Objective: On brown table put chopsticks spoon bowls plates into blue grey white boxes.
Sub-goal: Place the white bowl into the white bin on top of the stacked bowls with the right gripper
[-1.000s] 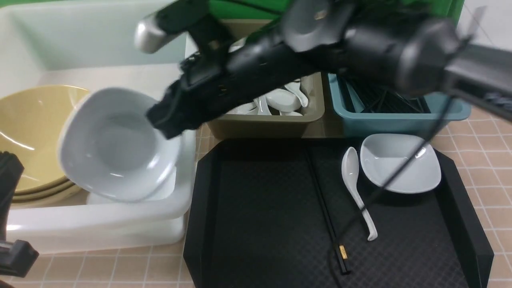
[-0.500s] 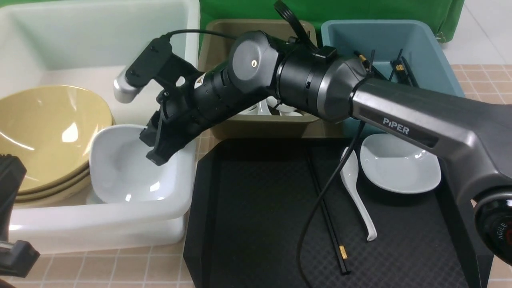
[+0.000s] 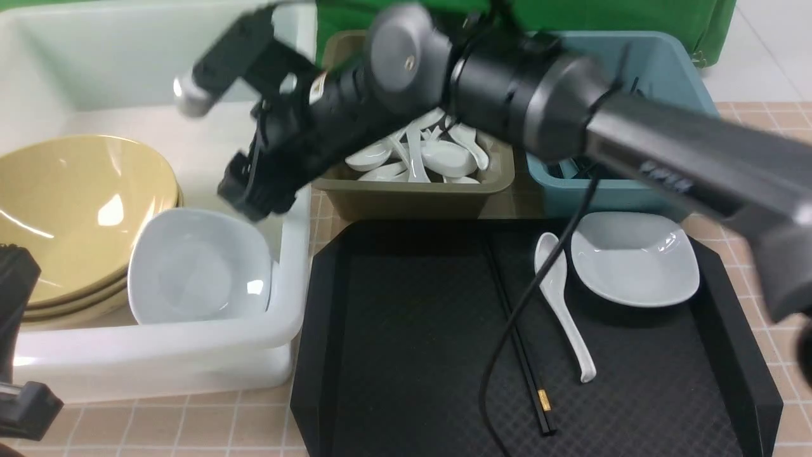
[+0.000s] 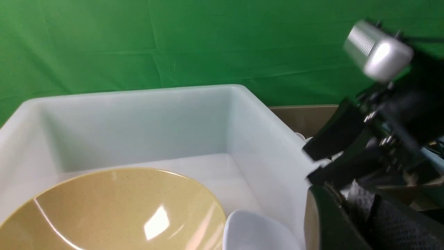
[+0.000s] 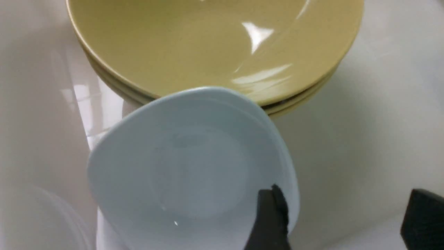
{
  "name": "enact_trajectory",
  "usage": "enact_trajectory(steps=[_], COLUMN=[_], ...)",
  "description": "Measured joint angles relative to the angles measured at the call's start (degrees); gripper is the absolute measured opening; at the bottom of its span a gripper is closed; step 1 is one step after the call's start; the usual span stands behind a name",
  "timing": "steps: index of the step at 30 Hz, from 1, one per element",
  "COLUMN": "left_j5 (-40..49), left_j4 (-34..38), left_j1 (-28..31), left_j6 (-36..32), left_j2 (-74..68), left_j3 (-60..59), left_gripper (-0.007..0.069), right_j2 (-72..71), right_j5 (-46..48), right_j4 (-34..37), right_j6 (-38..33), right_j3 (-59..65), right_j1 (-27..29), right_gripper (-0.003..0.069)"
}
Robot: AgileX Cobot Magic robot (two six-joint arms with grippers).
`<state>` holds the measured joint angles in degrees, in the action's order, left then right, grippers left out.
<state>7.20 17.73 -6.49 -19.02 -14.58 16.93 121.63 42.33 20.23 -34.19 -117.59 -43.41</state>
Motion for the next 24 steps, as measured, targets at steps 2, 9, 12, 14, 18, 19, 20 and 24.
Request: enact_trajectory(steps=[2,9,12,14,18,19,20,24], left_j5=[0.4,13.1,20.0,23.4,27.7,28.5,29.0,30.3], left_j4=[0.0,-2.3,-4.8,-5.7,-6.4,-6.5,-6.5,-7.4], left_j1=[0.0,0.0,0.0,0.0,0.0,0.0,0.0,0.0], left_j6=[0.4,9.0,10.3,10.5,10.5,10.5,10.4,9.8], left_j2=[0.0,-13.3,-25.0,-33.4,-48.5,-51.8,-54.3,-64.9], left_j3=[0.0,11.4,22.7,30.7,44.1,46.6,48.4,54.4], left_gripper=[0.0059,-0.0003,-0.001,-0.001,-0.001,-0.001,-0.001,-0.001], right_j2=[-3.5,-13.9,-18.9,-22.8,-31.0,-33.2,-35.0,-44.4], right_j5=[3.3,20.4,21.8,21.3,19.1,18.6,18.1,15.4], right_j4=[-8.1,-29.8,-31.4,-31.7,-31.5,-31.5,-31.5,-31.5], right_j6=[6.8,21.8,24.2,25.3,25.6,25.6,25.6,25.9], right_j3=[-0.4,1.5,7.1,13.0,28.1,32.3,35.7,51.3], right_j1=[0.0,1.3,2.8,2.9,2.9,3.1,3.3,5.2], right_gripper=[0.0488,0.0323,0.0269,0.0248,0.0238,0.0237,0.0235,0.0212])
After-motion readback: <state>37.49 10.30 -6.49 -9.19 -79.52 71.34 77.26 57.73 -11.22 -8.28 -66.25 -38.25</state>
